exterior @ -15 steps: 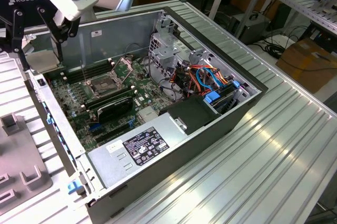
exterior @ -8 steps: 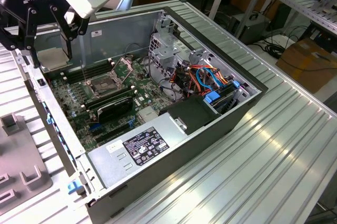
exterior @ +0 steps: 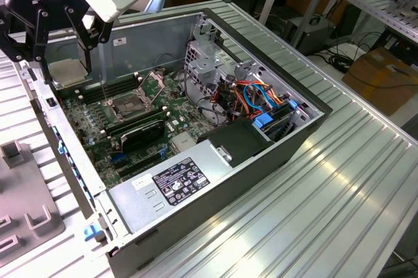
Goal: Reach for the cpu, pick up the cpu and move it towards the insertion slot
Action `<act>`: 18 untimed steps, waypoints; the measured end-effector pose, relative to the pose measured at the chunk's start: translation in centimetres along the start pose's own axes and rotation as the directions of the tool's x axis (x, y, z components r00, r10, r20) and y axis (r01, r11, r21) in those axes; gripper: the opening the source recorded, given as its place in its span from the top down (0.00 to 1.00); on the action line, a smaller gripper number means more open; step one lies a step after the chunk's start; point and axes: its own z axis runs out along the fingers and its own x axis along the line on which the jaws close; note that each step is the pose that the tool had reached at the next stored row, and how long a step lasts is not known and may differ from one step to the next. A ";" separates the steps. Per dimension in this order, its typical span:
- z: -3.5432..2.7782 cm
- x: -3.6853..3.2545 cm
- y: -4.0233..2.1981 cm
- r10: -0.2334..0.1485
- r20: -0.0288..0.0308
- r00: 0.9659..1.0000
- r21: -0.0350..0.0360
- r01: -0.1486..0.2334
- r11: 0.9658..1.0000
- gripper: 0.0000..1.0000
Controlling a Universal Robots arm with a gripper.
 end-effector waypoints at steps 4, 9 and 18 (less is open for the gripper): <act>0.01 -0.02 0.00 0.000 0.000 1.000 0.000 0.000 1.000 0.45; -0.02 -0.73 0.05 0.000 0.000 1.000 0.000 0.000 1.000 0.45; -0.02 -1.15 0.13 0.000 0.000 1.000 0.003 0.000 1.000 0.45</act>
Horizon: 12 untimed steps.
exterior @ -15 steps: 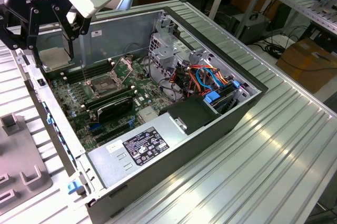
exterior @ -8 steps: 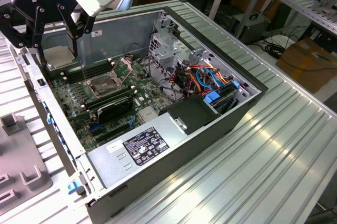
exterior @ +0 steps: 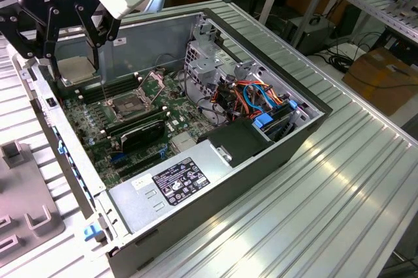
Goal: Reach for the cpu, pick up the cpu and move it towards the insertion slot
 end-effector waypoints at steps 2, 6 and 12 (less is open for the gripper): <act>-0.01 -0.56 0.04 0.000 0.000 1.000 0.000 0.000 1.000 0.45; 0.01 -1.34 0.45 0.000 0.000 1.000 0.000 0.000 1.000 0.45; 0.01 -1.96 0.96 0.000 -0.002 1.000 0.006 0.000 1.000 0.45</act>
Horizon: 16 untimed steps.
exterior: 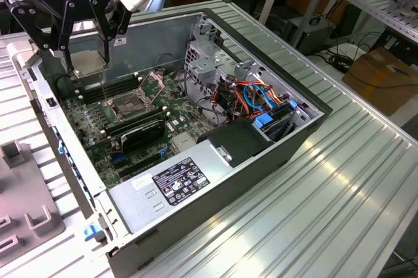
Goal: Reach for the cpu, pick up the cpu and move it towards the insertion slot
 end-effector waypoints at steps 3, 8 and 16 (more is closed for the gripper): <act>0.00 -0.32 0.57 0.000 0.000 1.000 0.000 0.000 1.000 0.45; 0.00 -0.67 1.33 0.000 0.000 1.000 0.000 0.000 1.000 0.45; 0.01 -1.43 2.54 0.000 0.000 1.000 0.000 0.000 1.000 0.45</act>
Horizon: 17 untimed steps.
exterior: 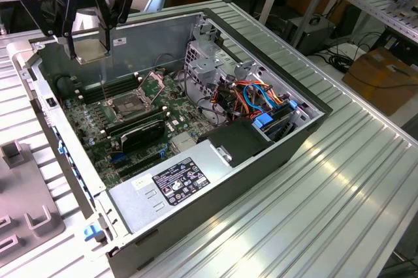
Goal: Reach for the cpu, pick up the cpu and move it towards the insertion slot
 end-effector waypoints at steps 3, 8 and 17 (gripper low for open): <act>0.01 -0.28 0.44 0.000 0.000 1.000 0.000 0.000 1.000 0.45; 0.01 -0.79 1.24 0.000 0.000 1.000 0.001 0.000 1.000 0.45; 0.01 -1.64 2.44 0.000 0.000 1.000 0.002 0.000 1.000 0.45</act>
